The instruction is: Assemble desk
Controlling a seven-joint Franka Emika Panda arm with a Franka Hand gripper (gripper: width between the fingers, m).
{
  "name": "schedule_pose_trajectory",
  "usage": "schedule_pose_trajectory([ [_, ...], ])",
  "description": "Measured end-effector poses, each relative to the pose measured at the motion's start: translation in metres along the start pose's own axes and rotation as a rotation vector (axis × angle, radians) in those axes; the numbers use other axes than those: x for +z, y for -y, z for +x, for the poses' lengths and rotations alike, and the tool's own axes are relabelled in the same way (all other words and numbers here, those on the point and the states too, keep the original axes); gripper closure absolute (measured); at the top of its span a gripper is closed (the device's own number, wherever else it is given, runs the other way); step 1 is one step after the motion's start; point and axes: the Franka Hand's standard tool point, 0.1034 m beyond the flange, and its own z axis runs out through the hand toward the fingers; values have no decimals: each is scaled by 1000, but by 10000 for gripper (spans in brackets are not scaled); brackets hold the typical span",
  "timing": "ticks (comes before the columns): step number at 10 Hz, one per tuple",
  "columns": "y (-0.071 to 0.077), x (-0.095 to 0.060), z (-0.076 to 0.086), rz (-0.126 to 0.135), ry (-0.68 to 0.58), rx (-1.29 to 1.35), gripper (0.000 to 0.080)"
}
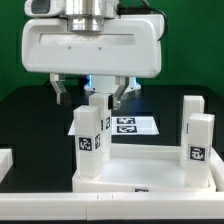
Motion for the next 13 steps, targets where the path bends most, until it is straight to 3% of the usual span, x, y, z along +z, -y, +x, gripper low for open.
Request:
schedule_pose_trajectory([
  [2,2,-1,-2,1,120,12,151],
  [7,6,2,24,5,-7,12,151],
  [11,9,20,8,15,-17,29,151],
  [13,7,21,8,12,-15,38,151],
])
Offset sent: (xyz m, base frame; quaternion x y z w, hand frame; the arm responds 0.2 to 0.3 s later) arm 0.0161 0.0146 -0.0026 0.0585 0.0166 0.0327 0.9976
